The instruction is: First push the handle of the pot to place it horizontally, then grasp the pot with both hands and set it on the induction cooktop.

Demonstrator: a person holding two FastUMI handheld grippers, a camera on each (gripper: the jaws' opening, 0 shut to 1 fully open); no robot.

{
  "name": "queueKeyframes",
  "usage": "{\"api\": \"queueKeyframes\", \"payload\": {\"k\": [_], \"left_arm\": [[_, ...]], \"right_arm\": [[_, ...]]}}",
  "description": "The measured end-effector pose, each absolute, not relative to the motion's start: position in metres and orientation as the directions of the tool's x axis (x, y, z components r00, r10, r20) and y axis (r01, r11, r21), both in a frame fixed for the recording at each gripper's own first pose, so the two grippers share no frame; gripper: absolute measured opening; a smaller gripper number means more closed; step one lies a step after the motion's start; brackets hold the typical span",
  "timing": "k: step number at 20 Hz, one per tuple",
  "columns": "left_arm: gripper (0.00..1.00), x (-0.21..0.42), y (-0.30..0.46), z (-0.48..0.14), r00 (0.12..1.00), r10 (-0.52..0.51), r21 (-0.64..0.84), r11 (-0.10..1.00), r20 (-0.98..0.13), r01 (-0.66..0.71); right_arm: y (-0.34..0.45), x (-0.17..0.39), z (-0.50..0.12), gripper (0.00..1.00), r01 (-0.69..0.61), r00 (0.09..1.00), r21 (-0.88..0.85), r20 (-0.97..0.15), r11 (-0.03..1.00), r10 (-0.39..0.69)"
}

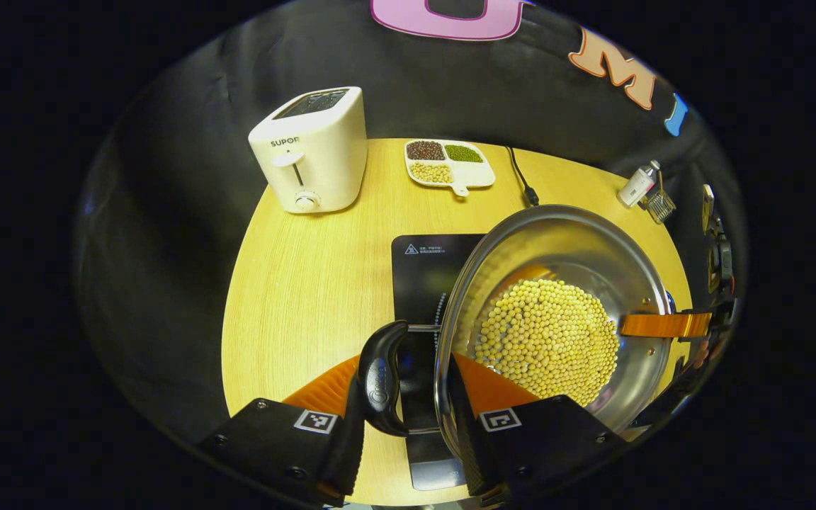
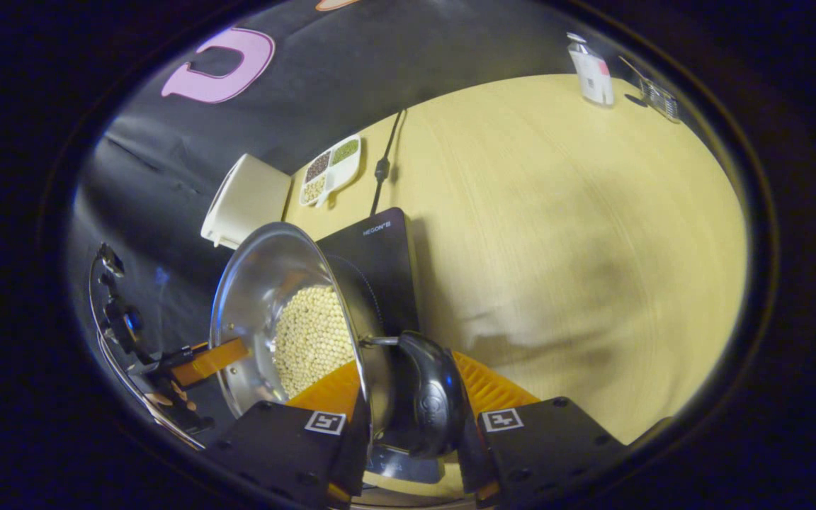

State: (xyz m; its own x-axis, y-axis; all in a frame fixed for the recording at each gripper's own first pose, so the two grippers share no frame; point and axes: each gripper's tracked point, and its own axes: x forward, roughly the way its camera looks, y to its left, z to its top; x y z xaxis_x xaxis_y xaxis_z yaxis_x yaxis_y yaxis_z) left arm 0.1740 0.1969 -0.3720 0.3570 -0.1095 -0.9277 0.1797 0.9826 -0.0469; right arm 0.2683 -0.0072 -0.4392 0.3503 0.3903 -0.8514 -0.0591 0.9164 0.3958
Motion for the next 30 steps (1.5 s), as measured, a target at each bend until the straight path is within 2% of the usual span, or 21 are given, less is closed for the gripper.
{"api": "queueKeyframes", "payload": {"k": [8, 9, 10, 12, 13, 14, 15, 16, 18, 19, 20, 21, 22, 23, 28, 30], "left_arm": [[0.62, 0.181, 0.204, -0.372, 0.377, -0.097, -0.032, 0.984, -0.921, 0.175], [0.63, 0.181, 0.204, -0.373, 0.380, -0.090, -0.027, 0.986, -0.921, 0.167], [0.64, 0.180, 0.205, -0.373, 0.388, -0.079, -0.018, 0.987, -0.918, 0.157], [0.70, 0.183, 0.208, -0.371, 0.422, -0.041, 0.023, 0.989, -0.906, 0.145], [0.72, 0.181, 0.210, -0.371, 0.434, -0.025, 0.039, 0.990, -0.901, 0.137], [0.80, 0.183, 0.209, -0.371, 0.449, -0.026, 0.035, 0.991, -0.893, 0.129], [0.87, 0.184, 0.207, -0.367, 0.471, -0.033, 0.024, 0.993, -0.881, 0.115], [0.99, 0.187, 0.207, -0.364, 0.489, -0.034, 0.019, 0.994, -0.871, 0.103], [0.98, 0.188, 0.210, -0.359, 0.518, -0.030, 0.017, 0.996, -0.855, 0.085], [0.98, 0.188, 0.210, -0.356, 0.534, -0.026, 0.016, 0.997, -0.845, 0.075], [0.98, 0.189, 0.211, -0.351, 0.551, -0.018, 0.020, 0.998, -0.835, 0.063], [0.99, 0.188, 0.213, -0.345, 0.563, -0.003, 0.031, 0.998, -0.826, 0.051], [0.99, 0.188, 0.213, -0.338, 0.579, 0.009, 0.039, 0.998, -0.815, 0.040], [0.99, 0.188, 0.210, -0.330, 0.595, 0.024, 0.049, 0.998, -0.803, 0.026], [1.00, 0.177, 0.165, -0.276, 0.684, 0.094, 0.055, 0.995, -0.723, -0.078], [0.98, 0.166, 0.130, -0.251, 0.719, 0.110, 0.044, 0.993, -0.686, -0.109]], "right_arm": [[-0.010, 0.269, -0.441, 0.51, -0.044, 0.351, 0.415, -0.846, 0.909, 0.403], [-0.010, 0.268, -0.440, 0.58, -0.048, 0.349, 0.421, -0.843, 0.906, 0.410], [-0.010, 0.267, -0.439, 0.52, -0.051, 0.340, 0.432, -0.840, 0.900, 0.423], [-0.015, 0.265, -0.438, 0.51, -0.060, 0.342, 0.418, -0.844, 0.906, 0.412], [-0.020, 0.264, -0.434, 0.58, -0.067, 0.352, 0.412, -0.842, 0.909, 0.408], [-0.026, 0.266, -0.431, 0.66, -0.072, 0.371, 0.400, -0.839, 0.914, 0.397], [-0.035, 0.271, -0.423, 0.89, -0.082, 0.403, 0.388, -0.830, 0.918, 0.386], [-0.043, 0.274, -0.417, 0.94, -0.091, 0.429, 0.386, -0.817, 0.918, 0.386], [-0.054, 0.276, -0.396, 0.94, -0.114, 0.470, 0.393, -0.788, 0.913, 0.398], [-0.061, 0.276, -0.387, 1.00, -0.128, 0.487, 0.396, -0.774, 0.910, 0.405], [-0.066, 0.275, -0.377, 0.94, -0.134, 0.500, 0.404, -0.761, 0.905, 0.414], [-0.067, 0.274, -0.370, 1.00, -0.140, 0.514, 0.407, -0.749, 0.903, 0.417], [-0.073, 0.275, -0.365, 1.00, -0.148, 0.528, 0.408, -0.738, 0.901, 0.421], [-0.080, 0.275, -0.358, 0.93, -0.154, 0.540, 0.409, -0.727, 0.899, 0.423], [-0.150, 0.275, -0.310, 0.93, -0.250, 0.623, 0.369, -0.647, 0.895, 0.440], [-0.171, 0.268, -0.283, 0.93, -0.314, 0.658, 0.332, -0.600, 0.890, 0.456]]}}
